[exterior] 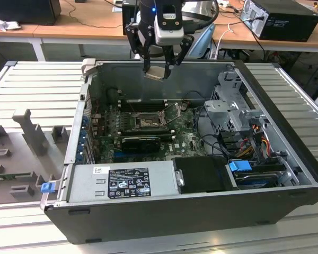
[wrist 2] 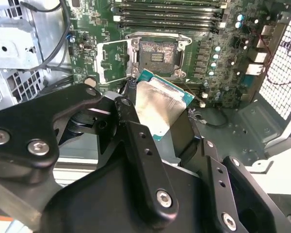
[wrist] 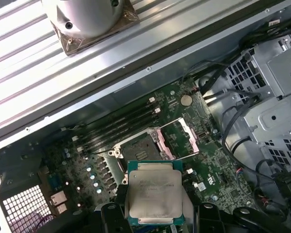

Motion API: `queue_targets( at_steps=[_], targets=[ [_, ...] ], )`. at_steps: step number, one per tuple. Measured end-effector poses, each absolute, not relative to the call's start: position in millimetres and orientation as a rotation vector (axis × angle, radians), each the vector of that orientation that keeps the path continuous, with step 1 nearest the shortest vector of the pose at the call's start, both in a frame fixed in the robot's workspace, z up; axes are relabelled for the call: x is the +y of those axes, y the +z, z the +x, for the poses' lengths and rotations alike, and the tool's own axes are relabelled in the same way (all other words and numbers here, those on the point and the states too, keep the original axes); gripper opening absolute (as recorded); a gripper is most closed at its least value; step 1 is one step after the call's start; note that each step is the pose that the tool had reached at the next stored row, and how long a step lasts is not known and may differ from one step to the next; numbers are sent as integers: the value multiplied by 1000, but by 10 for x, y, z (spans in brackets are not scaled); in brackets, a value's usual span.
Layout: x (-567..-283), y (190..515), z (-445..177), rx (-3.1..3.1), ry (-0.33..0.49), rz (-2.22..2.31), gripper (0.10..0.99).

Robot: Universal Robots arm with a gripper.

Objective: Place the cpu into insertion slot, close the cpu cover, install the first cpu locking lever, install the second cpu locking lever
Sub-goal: 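Place the cpu into insertion slot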

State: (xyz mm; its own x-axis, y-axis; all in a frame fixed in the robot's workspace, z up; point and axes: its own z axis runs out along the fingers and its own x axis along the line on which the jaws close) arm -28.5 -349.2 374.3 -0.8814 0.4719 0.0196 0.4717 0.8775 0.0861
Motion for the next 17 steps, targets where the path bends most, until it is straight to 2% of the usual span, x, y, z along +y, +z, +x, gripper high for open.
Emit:
queue_targets(
  at_steps=[17],
  targets=[
    [-3492,3740,-285,2968,138,993,525]
  ],
)
